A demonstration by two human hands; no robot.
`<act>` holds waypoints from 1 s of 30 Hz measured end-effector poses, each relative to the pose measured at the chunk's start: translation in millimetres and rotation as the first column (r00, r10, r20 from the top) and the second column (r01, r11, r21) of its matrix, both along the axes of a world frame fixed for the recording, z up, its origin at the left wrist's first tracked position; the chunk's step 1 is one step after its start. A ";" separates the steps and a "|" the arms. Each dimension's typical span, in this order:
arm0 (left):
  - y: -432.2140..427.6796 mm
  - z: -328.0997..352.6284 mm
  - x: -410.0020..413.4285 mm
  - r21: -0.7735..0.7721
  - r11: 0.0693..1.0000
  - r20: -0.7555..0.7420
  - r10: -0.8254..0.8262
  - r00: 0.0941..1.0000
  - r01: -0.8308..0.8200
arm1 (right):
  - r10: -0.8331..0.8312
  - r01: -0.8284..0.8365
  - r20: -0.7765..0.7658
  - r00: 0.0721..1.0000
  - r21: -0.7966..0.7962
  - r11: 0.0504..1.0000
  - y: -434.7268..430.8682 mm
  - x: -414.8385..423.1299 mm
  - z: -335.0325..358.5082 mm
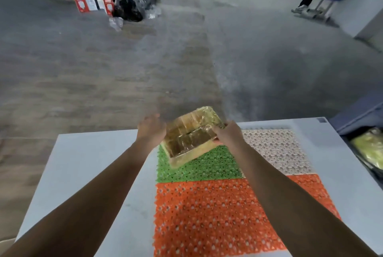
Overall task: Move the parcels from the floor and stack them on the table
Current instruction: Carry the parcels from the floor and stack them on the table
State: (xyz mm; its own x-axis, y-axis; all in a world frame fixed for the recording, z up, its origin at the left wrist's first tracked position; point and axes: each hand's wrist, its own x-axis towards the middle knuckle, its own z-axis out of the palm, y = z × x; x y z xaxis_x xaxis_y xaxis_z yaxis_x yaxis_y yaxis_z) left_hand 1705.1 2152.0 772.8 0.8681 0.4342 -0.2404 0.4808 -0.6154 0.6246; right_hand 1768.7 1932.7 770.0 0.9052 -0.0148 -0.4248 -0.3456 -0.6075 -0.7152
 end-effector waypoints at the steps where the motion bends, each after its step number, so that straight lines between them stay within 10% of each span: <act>1: 1.1 -2.2 -2.3 0.002 0.999 -0.020 0.032 0.999 -0.032 | -0.049 0.048 -0.016 0.999 -0.023 0.999 -2.6 1.3 -3.2; 6: -5.7 -5.9 -11.0 -0.463 0.877 -0.151 0.067 0.986 -0.131 | -0.040 0.031 -0.106 0.994 -0.087 0.996 -6.8 -0.7 -10.2; 30: 8.6 4.6 -25.7 -0.409 0.911 -0.086 0.022 0.996 -0.056 | 0.204 -0.123 0.125 0.971 -0.472 0.873 16.4 -55.3 14.4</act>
State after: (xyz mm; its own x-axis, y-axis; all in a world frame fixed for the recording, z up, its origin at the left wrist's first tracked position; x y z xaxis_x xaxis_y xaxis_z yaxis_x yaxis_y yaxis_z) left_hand 1679.4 2160.6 777.5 0.8239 0.3154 -0.4708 0.5564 -0.2923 0.7778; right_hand 1713.5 1949.1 784.3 0.9680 -0.0164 -0.2504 -0.1140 -0.9177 -0.3806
